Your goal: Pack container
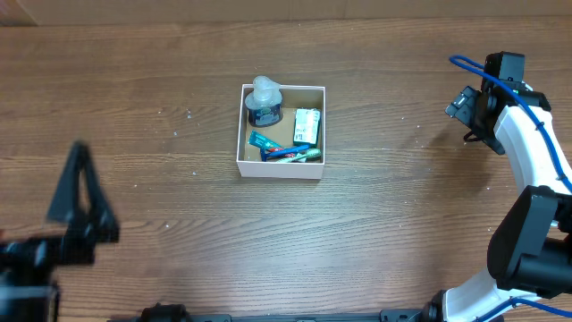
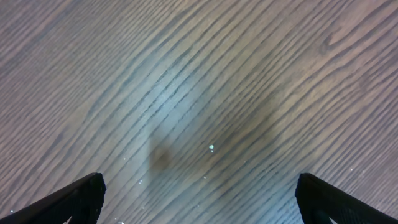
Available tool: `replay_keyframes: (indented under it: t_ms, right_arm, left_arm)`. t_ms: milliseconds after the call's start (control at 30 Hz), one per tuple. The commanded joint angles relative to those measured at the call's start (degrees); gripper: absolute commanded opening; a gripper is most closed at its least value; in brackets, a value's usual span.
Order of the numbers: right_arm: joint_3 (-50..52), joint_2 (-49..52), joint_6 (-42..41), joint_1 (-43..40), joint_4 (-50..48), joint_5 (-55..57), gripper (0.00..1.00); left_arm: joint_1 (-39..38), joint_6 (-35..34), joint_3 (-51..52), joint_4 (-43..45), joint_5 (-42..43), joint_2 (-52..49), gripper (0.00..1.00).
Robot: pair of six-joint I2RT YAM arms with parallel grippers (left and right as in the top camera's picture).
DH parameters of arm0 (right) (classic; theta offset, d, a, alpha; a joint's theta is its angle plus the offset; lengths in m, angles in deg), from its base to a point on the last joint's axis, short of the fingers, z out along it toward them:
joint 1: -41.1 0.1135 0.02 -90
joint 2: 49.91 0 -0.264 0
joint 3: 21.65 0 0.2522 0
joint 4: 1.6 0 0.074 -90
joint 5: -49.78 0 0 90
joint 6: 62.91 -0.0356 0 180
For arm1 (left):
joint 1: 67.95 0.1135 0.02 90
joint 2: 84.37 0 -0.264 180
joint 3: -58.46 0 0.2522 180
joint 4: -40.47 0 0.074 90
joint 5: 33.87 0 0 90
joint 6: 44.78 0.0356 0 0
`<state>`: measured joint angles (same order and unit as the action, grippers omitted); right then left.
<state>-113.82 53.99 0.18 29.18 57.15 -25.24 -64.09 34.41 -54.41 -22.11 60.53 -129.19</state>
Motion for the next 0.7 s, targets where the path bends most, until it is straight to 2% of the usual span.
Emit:
replay_keyframes:
  t_ms: [0,167,367,500,667]
  right_arm:
    - [-0.8,0.0,0.1,0.0,-0.2,0.2,1.00]
    - [-0.8,0.0,0.1,0.0,-0.1,0.2,1.00]
    - [-0.8,0.0,0.1,0.0,-0.2,0.2,1.00]
    - [-0.8,0.0,0.1,0.0,-0.2,0.2,1.00]
    - [-0.8,0.0,0.1,0.0,-0.1,0.2,1.00]
  left_arm:
    - [0.3,-3.8,19.7,12.1,7.7,5.0,1.00]
    - [0.2,-9.2,48.1,29.8,7.7,11.5,1.00]
    - [0.2,-9.4,71.6,48.5,7.7,23.8,1.00]
    - [-0.5,-9.6,79.8,52.2,5.2,29.8,1.00]
    - [-2.6,-9.6,81.4,50.6,-0.7,32.4,1.00]
